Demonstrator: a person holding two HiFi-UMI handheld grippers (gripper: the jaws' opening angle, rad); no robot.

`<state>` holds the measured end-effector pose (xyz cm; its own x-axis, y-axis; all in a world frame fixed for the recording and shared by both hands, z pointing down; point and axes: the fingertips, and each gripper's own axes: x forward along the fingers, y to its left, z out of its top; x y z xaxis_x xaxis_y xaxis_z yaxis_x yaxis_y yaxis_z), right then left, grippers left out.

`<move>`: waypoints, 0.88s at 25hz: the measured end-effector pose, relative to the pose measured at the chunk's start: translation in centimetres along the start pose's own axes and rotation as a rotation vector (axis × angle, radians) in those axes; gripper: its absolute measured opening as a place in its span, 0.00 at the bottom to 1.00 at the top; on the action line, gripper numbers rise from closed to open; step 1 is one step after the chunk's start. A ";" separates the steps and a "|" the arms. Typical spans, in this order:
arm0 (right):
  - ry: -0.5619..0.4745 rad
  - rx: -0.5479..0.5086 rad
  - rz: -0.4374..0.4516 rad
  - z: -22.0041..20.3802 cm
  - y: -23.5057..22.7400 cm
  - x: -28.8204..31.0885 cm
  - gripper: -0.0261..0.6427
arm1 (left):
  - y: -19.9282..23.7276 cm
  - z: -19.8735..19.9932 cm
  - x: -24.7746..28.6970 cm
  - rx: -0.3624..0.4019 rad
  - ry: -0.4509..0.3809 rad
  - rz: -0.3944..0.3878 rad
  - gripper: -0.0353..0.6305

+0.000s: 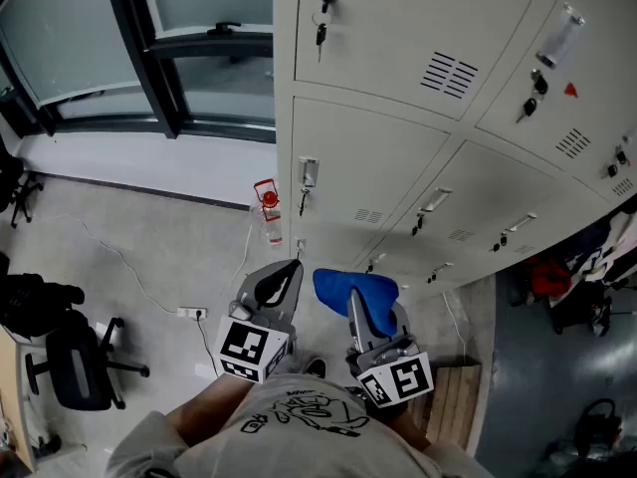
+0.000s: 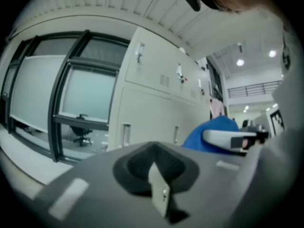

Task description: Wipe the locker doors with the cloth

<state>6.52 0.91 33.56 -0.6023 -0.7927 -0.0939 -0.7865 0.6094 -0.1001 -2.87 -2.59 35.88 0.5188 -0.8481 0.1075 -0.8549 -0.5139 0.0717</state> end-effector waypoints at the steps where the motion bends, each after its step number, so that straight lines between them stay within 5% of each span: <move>1: -0.002 -0.005 -0.008 0.1 0.2 0.8 0.09 | 0.8 0.2 -0.1 0.001 0.000 -0.006 0.06; 13: -0.021 -0.084 -0.028 0.8 1.0 7.9 0.09 | 6.7 2.1 1.5 0.058 -0.022 -0.032 0.06; 22: -0.220 -0.296 -0.019 10.9 -1.9 17.5 0.09 | 10.9 10.8 6.6 0.154 -0.126 0.039 0.06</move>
<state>-1.01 -13.99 21.28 -0.5686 -0.7625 -0.3086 -0.8222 0.5387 0.1839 -8.77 -15.18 26.63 0.4885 -0.8724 -0.0187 -0.8703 -0.4855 -0.0832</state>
